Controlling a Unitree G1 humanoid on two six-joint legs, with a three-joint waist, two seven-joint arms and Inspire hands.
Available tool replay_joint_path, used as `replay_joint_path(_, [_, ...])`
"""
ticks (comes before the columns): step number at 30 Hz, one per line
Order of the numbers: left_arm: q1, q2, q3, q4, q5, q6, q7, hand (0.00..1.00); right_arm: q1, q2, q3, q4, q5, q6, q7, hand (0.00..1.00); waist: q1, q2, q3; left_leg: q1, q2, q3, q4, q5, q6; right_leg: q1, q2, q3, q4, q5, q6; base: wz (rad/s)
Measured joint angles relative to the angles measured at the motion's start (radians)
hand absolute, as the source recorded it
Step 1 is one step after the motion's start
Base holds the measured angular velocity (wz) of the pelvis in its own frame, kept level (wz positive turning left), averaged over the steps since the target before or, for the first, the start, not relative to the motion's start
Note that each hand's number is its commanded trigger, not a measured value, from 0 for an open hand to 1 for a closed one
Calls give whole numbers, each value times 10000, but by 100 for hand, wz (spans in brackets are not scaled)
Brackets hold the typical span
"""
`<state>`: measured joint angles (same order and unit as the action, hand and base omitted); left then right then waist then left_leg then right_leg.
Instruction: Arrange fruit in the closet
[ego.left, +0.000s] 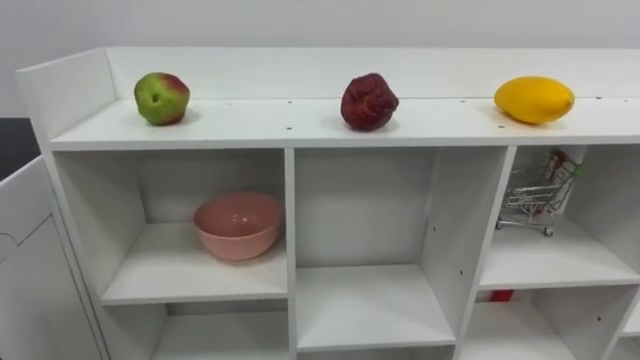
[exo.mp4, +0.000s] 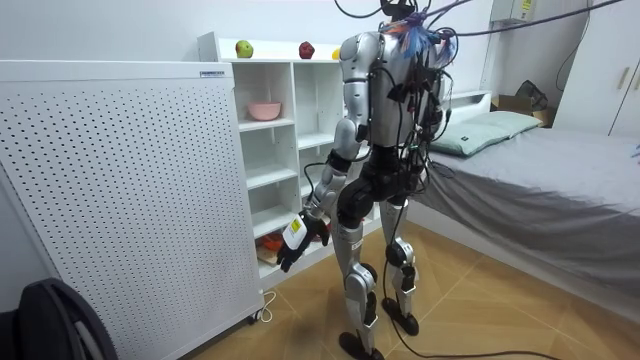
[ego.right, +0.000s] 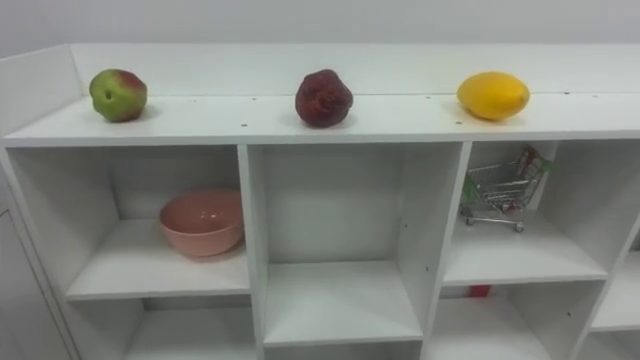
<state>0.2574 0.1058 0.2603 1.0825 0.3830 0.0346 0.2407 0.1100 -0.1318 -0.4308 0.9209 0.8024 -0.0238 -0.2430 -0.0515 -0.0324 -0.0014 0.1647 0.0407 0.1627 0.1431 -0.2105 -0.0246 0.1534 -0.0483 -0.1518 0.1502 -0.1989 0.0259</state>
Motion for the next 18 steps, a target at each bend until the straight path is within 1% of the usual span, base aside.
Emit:
replay_joint_path(1, [12,0,18,-3,4,-5,30,0,-67,0,-148,-289,106,-57,-225,0,-2,-23,-14,14,0,0,0,0,0,-17,1,3,0,0,0,0])
replay_joint_path(2, [49,2,17,-10,7,-7,76,0,-179,-3,-351,-1066,230,-103,-697,0,-9,-26,-17,-13,0,-3,-1,0,0,-66,3,23,5,1,-1,-3])
replay_joint_path(3, [100,13,15,-17,6,-6,137,0,-297,-19,-469,-1709,241,-315,-1128,0,-42,-13,-19,-56,0,-3,-1,1,0,-111,6,33,6,5,-1,0])
replay_joint_path(4, [130,23,16,-24,15,-6,156,0,-337,-28,-519,-2005,238,-373,-1300,0,-32,-20,-22,-65,0,-2,-1,2,1,-119,7,35,9,6,-1,0])
replay_joint_path(6, [221,40,14,-178,61,31,185,0,-425,-50,-650,-3422,76,-434,-2088,0,-64,-54,-27,-143,-13,-6,14,3,2,-127,8,118,1,3,0,2])
replay_joint_path(7, [241,47,18,-212,60,55,184,0,-482,-84,-661,-3654,57,-461,-2267,0,-79,-62,-21,-157,-15,-10,17,3,2,-129,10,135,2,3,0,4])
replay_joint_path(8, [267,48,18,-234,43,91,185,0,-613,-142,-721,-4164,-98,-468,-2690,0,-55,-73,-15,-170,-20,-12,17,4,2,-157,7,150,9,2,-1,0])
replay_joint_path(9, [234,41,14,-239,57,105,184,0,-775,-213,-719,-4602,-514,-475,-3115,0,-54,-75,-15,-194,-23,-12,19,4,4,-209,2,127,11,2,-1,0])
replay_joint_path(11, [230,47,14,-241,136,128,182,0,-989,-329,-716,-5167,-1266,-485,-3595,0,-52,-86,-7,-263,-21,-15,26,6,5,-284,2,118,22,3,-1,0])
replay_joint_path(14, [236,51,10,-389,165,142,171,0,-1086,-504,-727,-6455,-2291,-497,-4358,0,-45,-105,0,-384,-21,-37,50,6,5,-385,0,92,22,4,0,1])
replay_joint_path(15, [210,61,10,-412,162,142,168,0,-1099,-658,-724,-6958,-2684,-496,-4681,0,-20,-118,-9,-483,-22,-46,63,6,5,-467,-10,25,24,3,0,3])
replay_joint_path(16, [182,64,10,-413,163,145,165,0,-1128,-725,-725,-7257,-2876,-488,-4867,0,0,-136,-7,-526,-23,-47,70,9,6,-527,-11,23,49,3,0,0])
replay_joint_path(18, [176,98,-107,-418,163,233,144,0,-1438,-971,-717,-8287,-3858,-513,-5406,0,-20,-192,8,-659,-18,-44,95,13,9,-667,-8,29,95,4,-2,0])
